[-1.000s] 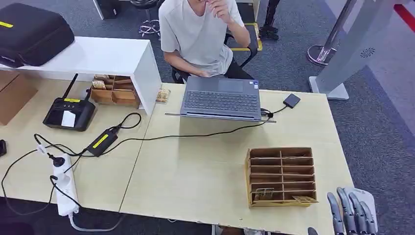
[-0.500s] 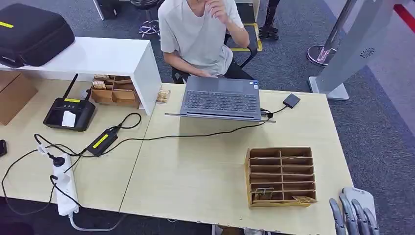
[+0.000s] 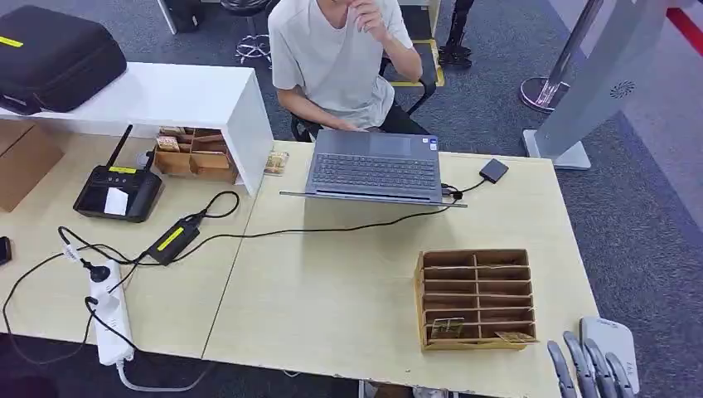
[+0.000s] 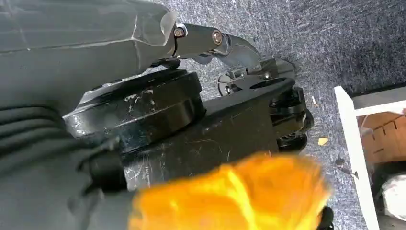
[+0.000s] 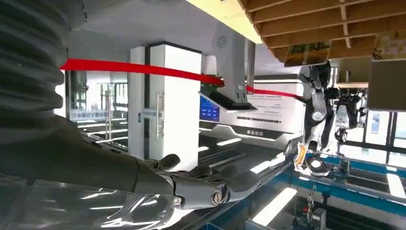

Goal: Pass the card to the sensor for recognition and then transmit it.

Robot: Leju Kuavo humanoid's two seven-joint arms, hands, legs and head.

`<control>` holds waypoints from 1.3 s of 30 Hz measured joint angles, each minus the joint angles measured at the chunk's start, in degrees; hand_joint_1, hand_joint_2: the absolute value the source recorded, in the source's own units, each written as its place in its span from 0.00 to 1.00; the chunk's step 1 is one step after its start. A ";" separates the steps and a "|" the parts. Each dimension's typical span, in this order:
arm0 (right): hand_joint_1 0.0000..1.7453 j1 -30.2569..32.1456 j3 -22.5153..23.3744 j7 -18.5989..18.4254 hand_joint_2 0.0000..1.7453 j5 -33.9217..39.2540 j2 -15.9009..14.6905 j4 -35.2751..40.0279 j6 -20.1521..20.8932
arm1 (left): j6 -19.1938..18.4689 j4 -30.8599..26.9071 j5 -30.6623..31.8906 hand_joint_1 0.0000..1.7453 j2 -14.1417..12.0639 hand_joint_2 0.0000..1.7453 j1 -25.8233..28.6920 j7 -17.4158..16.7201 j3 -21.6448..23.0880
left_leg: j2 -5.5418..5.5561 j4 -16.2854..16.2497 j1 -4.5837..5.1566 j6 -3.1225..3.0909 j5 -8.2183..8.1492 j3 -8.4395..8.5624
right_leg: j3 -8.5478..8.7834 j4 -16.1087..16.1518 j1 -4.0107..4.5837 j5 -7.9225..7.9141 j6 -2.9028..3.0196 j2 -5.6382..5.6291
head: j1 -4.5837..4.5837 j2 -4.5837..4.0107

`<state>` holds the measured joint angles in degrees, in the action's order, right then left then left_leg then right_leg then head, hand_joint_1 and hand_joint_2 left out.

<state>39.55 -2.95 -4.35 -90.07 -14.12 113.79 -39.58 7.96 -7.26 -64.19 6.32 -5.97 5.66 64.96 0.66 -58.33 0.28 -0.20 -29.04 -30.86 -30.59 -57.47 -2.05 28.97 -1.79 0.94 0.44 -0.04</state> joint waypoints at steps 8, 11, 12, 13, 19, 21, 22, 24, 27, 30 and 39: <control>0.00 -5.60 -1.01 -2.80 1.00 0.00 -2.77 -8.23 1.97 | -0.70 0.00 2.16 0.00 -0.02 1.00 -0.13 0.37 0.07 | -0.13 0.00 0.00 0.00 0.00 -0.01 | 0.00 0.00 0.00 -0.04 -0.02 -0.16 | 0.02 0.00; 0.00 -9.43 -4.25 -8.05 1.00 0.00 -5.26 -12.61 2.25 | -0.96 0.00 2.71 0.00 -0.04 1.00 -0.22 0.37 0.18 | -0.12 -0.01 0.00 0.01 0.02 0.00 | 0.00 0.00 0.00 -0.13 0.00 -0.16 | 0.02 0.00; 0.00 -10.87 -5.82 -10.44 1.00 0.00 -6.32 -13.91 2.54 | -1.03 0.00 2.84 0.00 -0.07 1.00 -0.28 0.35 0.24 | -0.13 -0.01 0.01 0.01 0.03 0.00 | 0.00 0.00 -0.01 -0.13 -0.01 -0.17 | 0.00 0.00; 0.00 -12.12 -7.55 -12.91 1.00 -0.02 -7.30 -15.11 2.73 | -1.05 0.00 2.97 0.00 -0.07 1.00 -0.31 0.33 0.28 | -0.13 -0.01 0.01 0.01 0.04 0.00 | 0.01 0.00 0.00 -0.13 -0.01 -0.17 | 0.02 0.00; 0.00 -19.18 -18.47 -20.72 1.00 -0.04 -12.07 -21.80 2.95 | -1.18 0.00 3.17 0.00 -0.18 1.00 -0.37 0.17 1.55 | -0.09 -0.01 0.01 0.03 0.06 0.02 | -0.01 0.00 0.00 -0.14 0.00 -0.14 | 0.00 0.00; 0.00 -20.63 -20.77 -21.68 1.00 -0.04 -12.88 -23.20 2.95 | -1.18 0.00 3.21 0.00 -0.20 1.00 -0.37 0.09 2.01 | -0.10 -0.01 0.00 0.04 0.06 0.02 | -0.02 -0.01 0.01 -0.14 0.00 -0.15 | 0.00 0.00; 0.00 -21.28 -21.71 -22.16 1.00 -0.04 -13.29 -23.90 2.91 | -1.20 0.00 3.23 0.00 -0.22 1.00 -0.41 0.02 2.14 | -0.11 -0.01 0.00 0.04 0.06 0.02 | -0.03 -0.01 0.01 -0.13 0.01 -0.15 | -0.02 0.00; 0.00 -22.29 -23.37 -23.04 1.00 -0.04 -13.99 -25.12 2.78 | -1.20 0.00 3.23 0.00 -0.24 1.00 -0.45 -0.02 2.16 | -0.10 -0.01 -0.01 0.04 0.06 0.01 | -0.03 -0.01 0.01 -0.13 0.01 -0.15 | 0.00 0.00; 0.00 -23.39 -25.03 -23.58 1.00 -0.04 -14.75 -26.32 2.71 | -1.22 0.00 3.23 0.00 -0.24 1.00 -0.47 -0.13 2.43 | -0.10 -0.01 0.00 0.04 0.06 -0.01 | -0.04 -0.01 0.01 -0.13 0.01 -0.15 | 0.00 0.00; 0.00 -24.06 -26.25 -24.15 1.00 -0.04 -15.39 -27.00 2.71 | -1.25 0.00 3.23 0.00 -0.26 1.00 -0.48 -0.17 2.82 | -0.10 -0.01 0.00 0.04 0.06 -0.01 | -0.03 -0.01 0.00 -0.13 0.00 -0.15 | 0.02 0.00; 0.00 -25.09 -28.94 -26.69 1.00 -0.04 -17.14 -27.11 3.06 | -1.25 0.00 3.21 0.00 -0.31 1.00 -0.48 -0.31 2.99 | -0.10 -0.01 0.01 0.04 0.06 -0.01 | -0.03 -0.01 0.00 -0.14 0.00 -0.15 | 0.00 0.00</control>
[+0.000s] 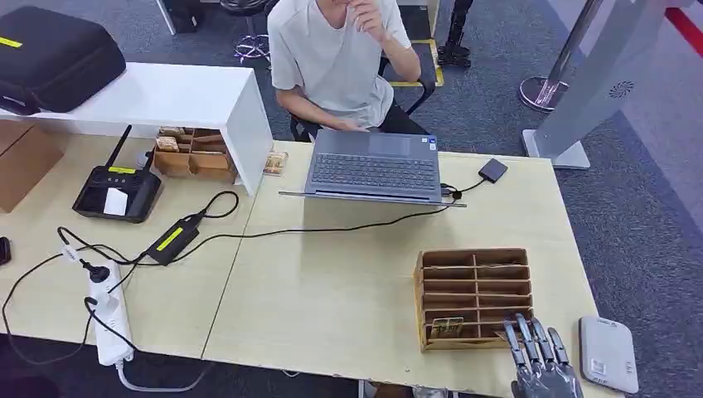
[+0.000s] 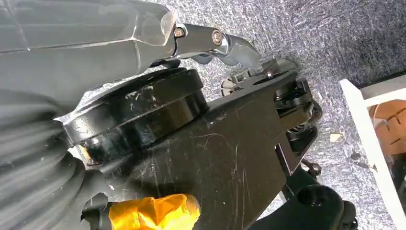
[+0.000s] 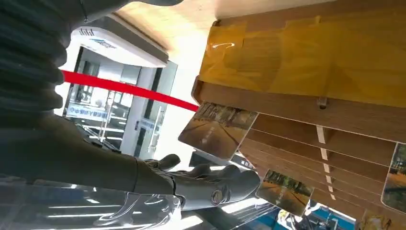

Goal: Pass the card to the sensor for recognition and then transmit it.

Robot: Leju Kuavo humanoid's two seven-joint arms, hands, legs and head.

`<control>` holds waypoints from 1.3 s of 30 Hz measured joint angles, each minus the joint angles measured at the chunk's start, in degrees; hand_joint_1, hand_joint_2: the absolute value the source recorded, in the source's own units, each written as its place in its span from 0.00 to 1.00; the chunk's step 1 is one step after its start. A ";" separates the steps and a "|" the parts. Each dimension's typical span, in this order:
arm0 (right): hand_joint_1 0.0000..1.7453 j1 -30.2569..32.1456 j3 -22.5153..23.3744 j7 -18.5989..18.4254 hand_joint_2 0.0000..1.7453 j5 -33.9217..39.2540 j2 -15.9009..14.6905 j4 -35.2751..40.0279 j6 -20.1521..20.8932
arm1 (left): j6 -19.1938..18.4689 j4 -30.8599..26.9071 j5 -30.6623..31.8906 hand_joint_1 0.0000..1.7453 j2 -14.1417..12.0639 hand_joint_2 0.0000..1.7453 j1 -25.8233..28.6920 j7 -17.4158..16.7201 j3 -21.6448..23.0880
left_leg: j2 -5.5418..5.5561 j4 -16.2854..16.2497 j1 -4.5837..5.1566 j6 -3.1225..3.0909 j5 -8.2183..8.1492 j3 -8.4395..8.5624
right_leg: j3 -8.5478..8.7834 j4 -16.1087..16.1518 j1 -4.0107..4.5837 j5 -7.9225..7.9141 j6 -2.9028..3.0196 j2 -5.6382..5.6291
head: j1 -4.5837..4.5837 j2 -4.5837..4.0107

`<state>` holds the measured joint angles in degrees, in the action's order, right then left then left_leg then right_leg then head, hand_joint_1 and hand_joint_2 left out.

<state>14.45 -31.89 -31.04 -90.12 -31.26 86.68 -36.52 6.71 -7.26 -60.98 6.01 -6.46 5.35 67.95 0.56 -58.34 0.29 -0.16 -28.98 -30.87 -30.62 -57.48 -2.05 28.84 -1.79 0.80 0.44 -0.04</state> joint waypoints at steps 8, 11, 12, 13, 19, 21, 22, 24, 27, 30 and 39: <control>0.00 -0.49 -1.20 -0.48 1.00 0.00 -0.90 0.04 0.07 | 0.00 0.00 0.00 0.00 -0.02 1.00 0.00 -0.02 0.00 | 0.00 0.00 0.00 0.00 0.00 0.00 | 0.00 0.00 0.00 0.00 0.00 0.00 | 0.00 0.00; 0.00 -0.67 -1.60 -1.20 1.00 0.00 -1.25 0.07 0.02 | 0.00 0.00 0.00 0.00 -0.02 1.00 0.00 -0.02 0.00 | 0.00 0.00 0.00 0.00 0.00 -0.01 | 0.00 0.00 0.00 0.00 0.00 0.00 | -0.02 0.00; 0.00 -0.87 -1.77 -1.95 1.00 0.00 -1.49 0.11 -0.04 | 0.00 0.00 -0.04 0.00 -0.02 1.00 0.00 -0.07 0.02 | 0.00 0.00 0.00 0.00 0.00 -0.02 | 0.01 0.00 0.00 0.00 0.00 0.00 | 0.00 0.00; 0.00 -1.17 -1.97 -3.04 1.00 0.00 -1.92 0.35 -0.13 | 0.00 0.00 -0.07 0.00 -0.02 1.00 0.00 -0.15 0.02 | -0.01 0.00 0.00 0.00 0.00 -0.02 | 0.01 0.00 -0.01 0.00 0.00 0.00 | 0.00 0.00; 0.00 -3.75 -2.56 -7.08 1.00 0.00 -5.57 3.12 -0.42 | 0.00 0.00 -0.28 0.00 -0.02 1.00 0.00 -0.20 0.11 | 0.00 -0.02 0.01 -0.01 0.01 0.00 | 0.01 0.00 -0.01 -0.02 0.00 0.00 | 0.00 0.00; 0.00 -4.03 -2.27 -6.62 1.00 0.00 -6.10 3.89 -0.55 | 0.00 0.00 -0.33 0.00 -0.02 1.00 0.00 -0.20 0.11 | 0.00 -0.02 0.02 -0.01 0.01 0.00 | 0.01 0.00 -0.01 -0.02 0.00 0.00 | 0.00 0.00; 0.00 -4.10 -2.12 -6.45 1.00 0.00 -6.36 4.19 -0.61 | 0.00 0.00 -0.33 0.00 -0.02 1.00 0.00 -0.20 0.11 | 0.00 -0.02 0.01 -0.01 0.01 0.00 | 0.00 0.00 -0.01 -0.02 0.00 0.00 | 0.00 0.00; 0.00 -4.13 -1.66 -5.70 1.00 0.00 -6.69 4.66 -0.72 | 0.00 0.00 -0.33 0.00 -0.02 1.00 0.00 -0.20 0.15 | 0.00 -0.02 0.01 -0.01 0.00 0.00 | 0.00 0.00 0.00 -0.02 0.01 0.00 | -0.02 0.00; 0.00 -4.44 -0.68 -4.40 1.00 0.00 -6.82 4.87 -1.14 | 0.00 0.00 -0.31 0.00 -0.02 1.00 -0.03 -0.20 0.67 | 0.00 -0.02 0.00 0.00 0.00 0.00 | -0.01 0.00 0.00 -0.02 0.01 0.00 | 0.02 0.00; 0.00 -4.73 0.02 -3.47 1.00 0.00 -6.82 4.87 -1.42 | 0.00 0.00 -0.31 0.00 -0.02 1.00 -0.09 -0.20 1.27 | 0.01 -0.02 0.00 0.00 0.00 -0.01 | -0.01 0.00 0.00 -0.02 0.01 0.01 | 0.00 0.00; 0.00 -4.90 0.48 -2.60 1.00 0.00 -6.80 4.87 -1.46 | 0.00 0.00 -0.35 0.00 -0.02 1.00 -0.37 -0.20 2.05 | 0.00 -0.02 0.01 0.00 0.01 -0.01 | 0.00 0.00 0.00 -0.02 0.01 0.00 | 0.00 0.00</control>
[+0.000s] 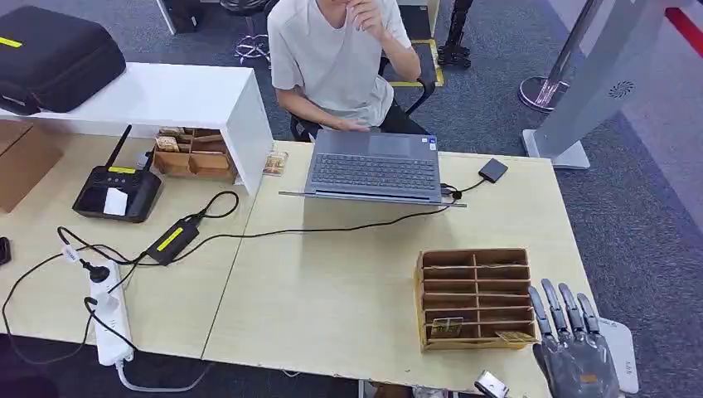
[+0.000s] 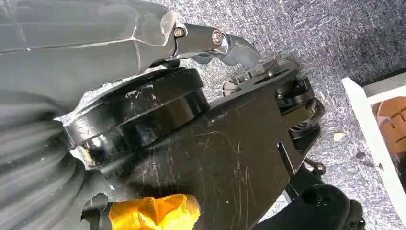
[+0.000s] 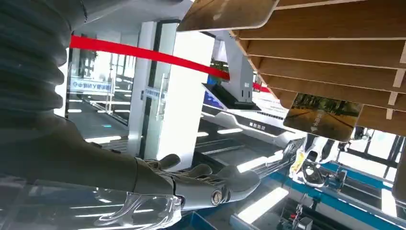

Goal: Pass the card to the sensor for recognition and then transmit it.

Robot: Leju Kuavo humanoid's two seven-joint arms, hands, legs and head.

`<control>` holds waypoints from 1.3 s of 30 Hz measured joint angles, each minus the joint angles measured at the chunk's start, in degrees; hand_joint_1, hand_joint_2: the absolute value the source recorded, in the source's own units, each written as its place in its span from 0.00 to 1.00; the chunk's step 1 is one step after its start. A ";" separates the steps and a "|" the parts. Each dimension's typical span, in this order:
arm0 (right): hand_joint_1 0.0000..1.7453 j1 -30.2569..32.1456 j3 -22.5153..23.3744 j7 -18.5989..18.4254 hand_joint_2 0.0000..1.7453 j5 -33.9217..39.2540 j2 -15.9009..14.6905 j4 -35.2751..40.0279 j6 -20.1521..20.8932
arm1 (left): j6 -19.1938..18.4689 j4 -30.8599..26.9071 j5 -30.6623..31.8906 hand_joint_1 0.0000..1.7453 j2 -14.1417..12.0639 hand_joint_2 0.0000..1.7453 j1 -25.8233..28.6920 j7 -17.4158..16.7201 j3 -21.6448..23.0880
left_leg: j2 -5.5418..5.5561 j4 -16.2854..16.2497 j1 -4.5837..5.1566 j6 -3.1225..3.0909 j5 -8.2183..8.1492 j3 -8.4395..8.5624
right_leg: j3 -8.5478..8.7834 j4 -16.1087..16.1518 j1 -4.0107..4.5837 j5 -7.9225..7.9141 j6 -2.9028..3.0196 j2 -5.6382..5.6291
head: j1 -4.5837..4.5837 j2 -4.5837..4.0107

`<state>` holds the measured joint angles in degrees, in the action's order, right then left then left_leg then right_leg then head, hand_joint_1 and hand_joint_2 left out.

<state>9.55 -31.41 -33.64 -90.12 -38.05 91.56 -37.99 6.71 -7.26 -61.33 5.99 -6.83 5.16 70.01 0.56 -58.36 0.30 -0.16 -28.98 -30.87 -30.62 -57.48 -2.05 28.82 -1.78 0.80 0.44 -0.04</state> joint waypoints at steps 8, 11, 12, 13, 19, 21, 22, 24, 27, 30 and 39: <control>0.00 0.14 -0.02 0.33 1.00 0.00 0.41 -0.76 -0.85 | 0.00 0.00 -0.20 0.00 0.00 1.00 -0.03 0.00 0.17 | 0.00 0.00 0.00 0.00 0.00 0.00 | -0.02 0.00 0.00 0.00 0.00 0.00 | 0.00 0.00; 0.00 0.19 -0.11 0.33 1.00 0.00 0.83 -1.51 -1.16 | 0.00 0.00 -0.28 0.00 0.00 1.00 -0.04 0.00 0.17 | 0.00 0.00 -0.01 0.00 0.00 0.00 | -0.01 0.00 0.00 0.00 0.00 0.00 | 0.00 0.00; 0.00 0.19 -0.22 0.33 1.00 0.00 1.03 -1.79 -1.25 | 0.00 0.00 -0.31 0.00 0.02 1.00 -0.04 0.00 0.17 | 0.00 0.00 -0.01 0.00 0.00 0.00 | -0.01 0.00 0.00 0.00 0.00 0.00 | 0.00 0.00; 0.00 0.19 -0.35 0.33 1.00 0.00 1.25 -2.16 -1.33 | 0.00 0.00 -0.31 0.00 0.02 1.00 -0.04 0.00 0.20 | 0.00 0.00 -0.01 0.00 0.00 0.00 | -0.01 0.00 0.01 0.00 0.00 0.00 | 0.00 0.00; 0.00 0.18 -0.76 0.04 1.00 0.00 2.34 -3.67 -1.46 | 0.02 0.00 -0.33 0.00 0.02 1.00 -0.04 0.00 0.20 | 0.00 0.00 0.00 0.00 0.00 0.00 | -0.01 0.00 0.00 0.00 0.00 0.00 | 0.02 0.00; 0.00 0.17 -1.05 -0.22 1.00 0.00 2.60 -4.00 -1.46 | 0.00 0.00 -0.41 0.00 0.02 1.00 -0.04 0.00 0.20 | 0.00 0.00 0.00 0.00 0.00 0.00 | -0.01 0.00 0.00 0.00 0.00 0.00 | 0.00 0.00; 0.00 0.17 -1.22 -0.42 1.00 0.00 2.75 -4.17 -1.46 | 0.00 0.00 -0.46 0.00 0.02 1.00 -0.04 0.00 0.20 | 0.00 0.00 0.00 0.00 0.00 -0.01 | -0.01 0.00 0.00 0.00 0.00 0.00 | 0.00 0.00; 0.00 0.17 -1.49 -0.57 1.00 0.00 2.99 -4.48 -1.46 | 0.00 0.00 -0.50 0.00 0.02 1.00 -0.05 0.00 0.20 | 0.00 0.00 0.00 0.00 0.00 0.00 | -0.01 0.00 0.00 0.00 0.00 0.00 | 0.00 0.00; 0.00 0.15 -1.88 -1.18 1.00 0.00 3.32 -4.92 -1.46 | 0.00 0.00 -0.50 0.00 0.02 1.00 -0.06 0.00 0.20 | 0.00 0.00 0.00 0.00 0.00 0.00 | -0.01 0.00 0.00 0.00 0.00 0.00 | 0.00 0.00; 0.00 0.13 -2.23 -1.49 1.00 0.00 3.48 -5.18 -1.46 | 0.00 0.00 -0.50 0.00 0.02 1.00 -0.07 0.00 0.20 | 0.00 0.00 0.00 0.00 0.00 0.00 | -0.01 0.00 0.00 0.00 0.00 0.00 | 0.00 0.00; 1.00 0.12 -3.23 -2.27 1.00 0.00 3.72 -5.46 -1.49 | 0.00 0.00 -0.70 0.00 0.02 1.00 -0.10 0.00 0.20 | 0.00 0.00 0.00 0.00 0.00 -0.01 | -0.01 0.00 0.00 0.00 0.00 0.00 | 0.00 0.00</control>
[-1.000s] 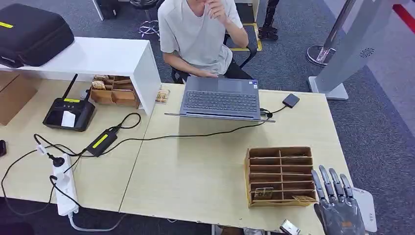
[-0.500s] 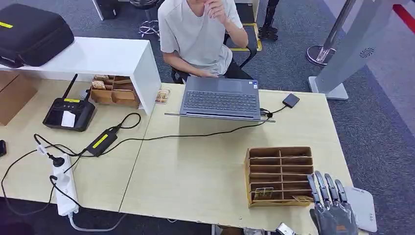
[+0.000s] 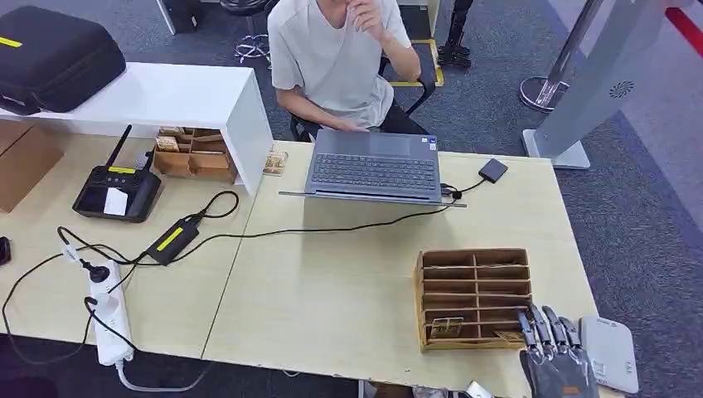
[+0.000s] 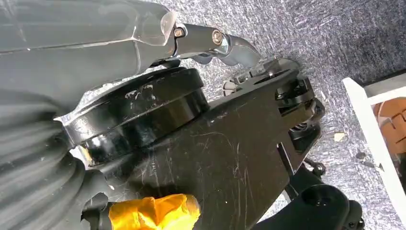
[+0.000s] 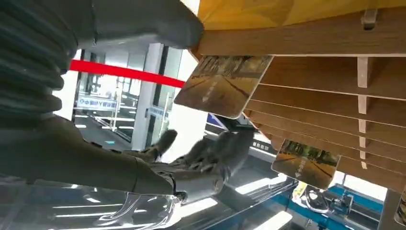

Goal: Pass the card to the sensor for recognition and then transmit it.

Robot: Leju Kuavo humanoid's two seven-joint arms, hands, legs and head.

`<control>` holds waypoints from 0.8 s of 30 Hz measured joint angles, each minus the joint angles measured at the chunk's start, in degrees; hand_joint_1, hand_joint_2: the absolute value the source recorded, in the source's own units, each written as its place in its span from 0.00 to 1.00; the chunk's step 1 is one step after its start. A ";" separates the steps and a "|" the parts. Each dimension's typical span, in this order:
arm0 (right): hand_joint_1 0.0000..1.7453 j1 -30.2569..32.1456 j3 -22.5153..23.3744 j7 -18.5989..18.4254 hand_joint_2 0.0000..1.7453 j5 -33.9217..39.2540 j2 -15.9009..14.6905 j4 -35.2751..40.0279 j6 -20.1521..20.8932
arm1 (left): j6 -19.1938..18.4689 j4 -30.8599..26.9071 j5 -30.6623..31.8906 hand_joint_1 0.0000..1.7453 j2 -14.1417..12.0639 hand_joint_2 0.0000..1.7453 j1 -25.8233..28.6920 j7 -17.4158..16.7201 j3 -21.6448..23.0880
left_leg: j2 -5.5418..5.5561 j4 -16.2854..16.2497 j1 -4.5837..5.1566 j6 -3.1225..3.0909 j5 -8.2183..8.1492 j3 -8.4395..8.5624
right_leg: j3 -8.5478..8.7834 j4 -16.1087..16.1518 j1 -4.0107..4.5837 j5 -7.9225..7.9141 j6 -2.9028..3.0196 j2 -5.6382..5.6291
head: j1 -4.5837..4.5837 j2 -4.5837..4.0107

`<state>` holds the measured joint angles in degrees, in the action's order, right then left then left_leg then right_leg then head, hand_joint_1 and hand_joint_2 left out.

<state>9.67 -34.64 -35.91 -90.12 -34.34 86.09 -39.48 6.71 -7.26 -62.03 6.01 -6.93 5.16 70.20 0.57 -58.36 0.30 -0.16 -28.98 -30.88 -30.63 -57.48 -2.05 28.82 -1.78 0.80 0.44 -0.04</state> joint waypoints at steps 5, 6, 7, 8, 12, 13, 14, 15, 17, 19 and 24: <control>1.00 0.00 -0.46 -0.09 1.00 0.00 0.00 0.02 -0.04 | 0.00 0.00 -0.13 0.00 -0.02 1.00 -0.01 0.00 0.00 | 0.00 0.00 0.00 0.00 0.00 0.00 | 0.00 0.00 0.00 0.00 0.00 0.00 | 0.00 0.00; 1.00 -0.01 -0.53 -0.09 1.00 0.00 0.00 0.02 -0.09 | 0.00 0.00 -0.13 0.00 0.00 1.00 -0.01 0.00 0.00 | 0.00 0.00 0.00 0.00 0.00 0.00 | 0.00 0.00 0.00 0.00 0.00 0.00 | 0.00 0.00; 1.00 -0.05 -0.55 -0.09 1.00 0.00 0.00 0.04 -0.17 | 0.00 0.00 -0.13 0.00 -0.02 1.00 -0.02 0.00 0.00 | 0.00 0.00 0.00 0.00 0.00 0.00 | 0.00 0.00 0.00 0.00 0.00 0.00 | 0.00 0.00; 1.00 -0.10 -0.59 -0.09 1.00 0.00 0.00 0.04 -0.17 | 0.00 0.00 -0.15 0.00 0.00 1.00 -0.01 0.00 0.00 | 0.00 0.00 0.00 0.00 0.00 0.00 | 0.00 0.00 0.00 0.00 0.00 0.00 | 0.00 0.00; 1.00 -0.17 -0.68 -0.17 1.00 0.00 0.02 0.33 -0.17 | 0.00 0.00 -0.15 0.00 0.00 1.00 -0.02 0.00 0.00 | 0.00 0.00 0.00 0.00 0.00 0.01 | 0.00 0.00 0.00 0.00 0.00 0.00 | 0.00 0.00; 1.00 -0.17 -0.72 -0.17 1.00 0.00 0.04 0.33 -0.17 | 0.00 0.00 -0.15 0.00 -0.02 1.00 -0.03 0.00 0.00 | 0.00 0.00 0.00 0.00 0.00 0.01 | 0.00 0.00 0.00 0.00 0.00 0.00 | 0.00 0.00; 1.00 -0.16 -0.74 -0.20 1.00 0.00 0.04 0.37 -0.17 | 0.00 0.00 -0.15 0.00 0.00 1.00 -0.04 0.00 0.00 | 0.00 0.00 0.00 0.00 0.00 0.01 | 0.00 0.00 0.00 0.00 0.00 0.00 | 0.00 0.00; 1.00 -0.12 -0.74 -0.22 1.00 0.00 0.04 0.52 -0.17 | 0.02 0.00 -0.15 0.00 0.00 1.00 -0.04 0.00 0.00 | 0.00 0.00 0.00 0.00 0.00 0.01 | 0.00 0.00 0.00 0.00 0.00 0.00 | 0.00 0.00; 1.00 -0.12 -0.81 -0.22 1.00 0.00 0.07 0.63 -0.17 | 0.00 0.00 -0.15 0.00 0.00 1.00 -0.04 0.00 0.00 | 0.00 0.00 0.00 0.00 0.00 0.01 | 0.00 0.00 0.00 0.00 0.00 0.00 | 0.00 0.00; 1.00 0.04 -0.83 -0.04 1.00 0.00 0.09 0.77 -0.17 | 0.00 0.00 -0.22 0.00 0.00 1.00 -0.04 0.00 0.00 | 0.00 0.00 0.00 0.00 0.00 0.01 | 0.00 0.00 0.00 0.00 0.00 0.00 | 0.00 0.00; 1.00 1.58 0.59 2.65 1.00 0.00 0.88 1.99 -0.17 | 0.00 0.00 -0.55 0.00 -0.02 1.00 -0.03 0.48 0.00 | 0.03 0.00 -0.01 0.00 0.00 0.01 | 0.00 0.00 0.01 0.00 0.00 0.02 | 0.02 0.00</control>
<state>11.25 -34.05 -33.26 -90.12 -33.46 88.08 -39.65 6.71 -7.26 -62.58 5.99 -6.95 5.64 70.20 0.59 -58.36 0.29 -0.16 -28.98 -30.87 -30.63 -57.48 -2.04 28.82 -1.78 0.82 0.46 -0.04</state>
